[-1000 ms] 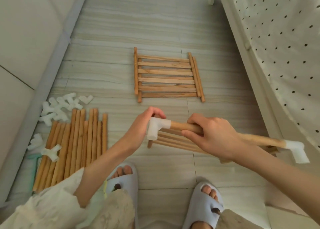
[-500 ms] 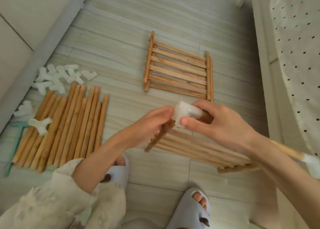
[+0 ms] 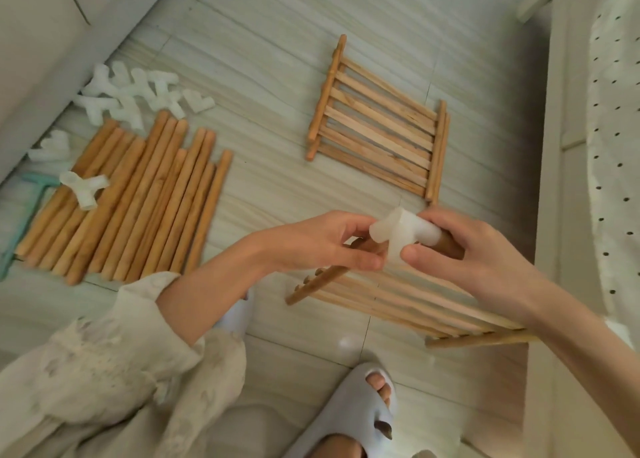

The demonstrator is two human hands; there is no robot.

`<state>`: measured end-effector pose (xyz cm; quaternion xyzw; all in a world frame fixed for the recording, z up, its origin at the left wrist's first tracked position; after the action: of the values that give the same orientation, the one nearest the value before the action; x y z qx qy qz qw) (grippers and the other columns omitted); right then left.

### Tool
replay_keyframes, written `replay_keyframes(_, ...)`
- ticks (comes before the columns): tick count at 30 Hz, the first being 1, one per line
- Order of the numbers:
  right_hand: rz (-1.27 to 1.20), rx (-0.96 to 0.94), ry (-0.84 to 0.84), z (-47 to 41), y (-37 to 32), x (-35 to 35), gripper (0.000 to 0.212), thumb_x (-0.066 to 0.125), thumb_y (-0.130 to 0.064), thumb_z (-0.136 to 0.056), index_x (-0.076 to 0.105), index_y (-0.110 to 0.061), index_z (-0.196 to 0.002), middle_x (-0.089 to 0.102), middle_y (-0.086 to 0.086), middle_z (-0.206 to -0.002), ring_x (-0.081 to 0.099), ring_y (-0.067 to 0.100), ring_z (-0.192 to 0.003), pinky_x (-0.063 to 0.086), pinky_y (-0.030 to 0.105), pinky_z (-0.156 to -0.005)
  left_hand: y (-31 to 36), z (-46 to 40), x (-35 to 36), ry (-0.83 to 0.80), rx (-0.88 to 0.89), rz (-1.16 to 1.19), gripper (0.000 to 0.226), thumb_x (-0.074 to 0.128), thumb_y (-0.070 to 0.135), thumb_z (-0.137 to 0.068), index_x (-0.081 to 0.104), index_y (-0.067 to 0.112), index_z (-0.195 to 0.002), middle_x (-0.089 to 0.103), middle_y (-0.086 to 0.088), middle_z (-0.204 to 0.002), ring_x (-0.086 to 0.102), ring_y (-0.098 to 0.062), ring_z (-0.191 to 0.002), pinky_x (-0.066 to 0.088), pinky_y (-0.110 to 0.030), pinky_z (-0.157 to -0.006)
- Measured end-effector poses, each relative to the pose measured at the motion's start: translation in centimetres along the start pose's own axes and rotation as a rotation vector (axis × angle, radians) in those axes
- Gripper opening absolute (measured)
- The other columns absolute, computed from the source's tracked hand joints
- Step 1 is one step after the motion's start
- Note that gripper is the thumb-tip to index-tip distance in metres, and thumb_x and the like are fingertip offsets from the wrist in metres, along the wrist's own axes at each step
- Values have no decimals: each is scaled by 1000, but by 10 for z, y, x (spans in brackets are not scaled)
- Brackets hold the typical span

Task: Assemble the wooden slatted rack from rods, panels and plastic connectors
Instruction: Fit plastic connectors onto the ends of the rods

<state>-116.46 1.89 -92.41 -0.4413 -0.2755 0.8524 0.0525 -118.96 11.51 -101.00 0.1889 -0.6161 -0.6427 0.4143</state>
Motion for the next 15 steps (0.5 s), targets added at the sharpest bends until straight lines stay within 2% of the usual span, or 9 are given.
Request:
replay_keyframes(2, -7, 4, 4, -2, -1, 0, 64, 49, -86, -50, 58, -33, -85, 59, -5, -75, 50, 7, -62, 36, 26, -59, 0, 2, 0, -8, -10, 4, 33, 59, 17, -90, 56, 0, -118, 57, -13, -102, 54, -17, -91, 48, -21, -84)
replay_keyframes(4, 10, -10, -12, -3, -2, 2, 73, 43, -94, -47, 56, -35, -89, 59, -3, -76, 51, 9, -63, 38, 27, -59, -1, 4, -2, -6, -29, 28, 27, 51, 32, -90, 61, 12, -105, 60, -3, -89, 54, -15, -82, 46, -23, -81)
replay_keyframes(6, 16, -16, -32, -3, -2, 3, 76, 39, -97, -47, 55, -37, -91, 60, -1, -77, 53, 12, -66, 40, 30, -61, -3, 5, -3, -1, -47, 79, 29, 45, 39, -89, 62, 16, -95, 52, -4, -81, 47, -18, -79, 42, -29, -83)
replay_keyframes(9, 35, -27, -58, -4, -4, 5, 77, 38, -97, -46, 55, -37, -91, 59, 0, -77, 53, 14, -66, 40, 32, -62, -8, 5, -4, -8, -57, 126, 30, 46, 41, -88, 62, 16, -94, 52, -3, -80, 45, -22, -82, 41, -34, -86)
replay_keyframes(12, 34, -60, -76, -7, -10, 2, 75, 40, -96, -49, 55, -36, -92, 58, 2, -77, 52, 15, -66, 41, 34, -61, -4, 3, -8, -15, -30, 131, 29, 51, 43, -92, 60, 16, -95, 58, 12, -73, 49, -11, -74, 43, -24, -77)
replay_keyframes(15, 3, -113, -78, -12, -23, -8, 72, 48, -89, -53, 59, -31, -94, 62, 4, -84, 57, 22, -75, 46, 44, -69, 8, 0, -13, -19, 4, 207, 37, 56, 42, -72, 57, 11, -92, 59, 18, -64, 51, 1, -60, 42, -12, -62)
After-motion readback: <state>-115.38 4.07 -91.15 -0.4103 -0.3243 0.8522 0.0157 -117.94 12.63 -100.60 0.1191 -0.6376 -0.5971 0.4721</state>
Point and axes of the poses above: each hand's wrist, its own z-axis away from the middle knuckle, its own x-axis out of the palm, y = z × x, the point moved 8 cm from there along -z, towards the middle knuckle
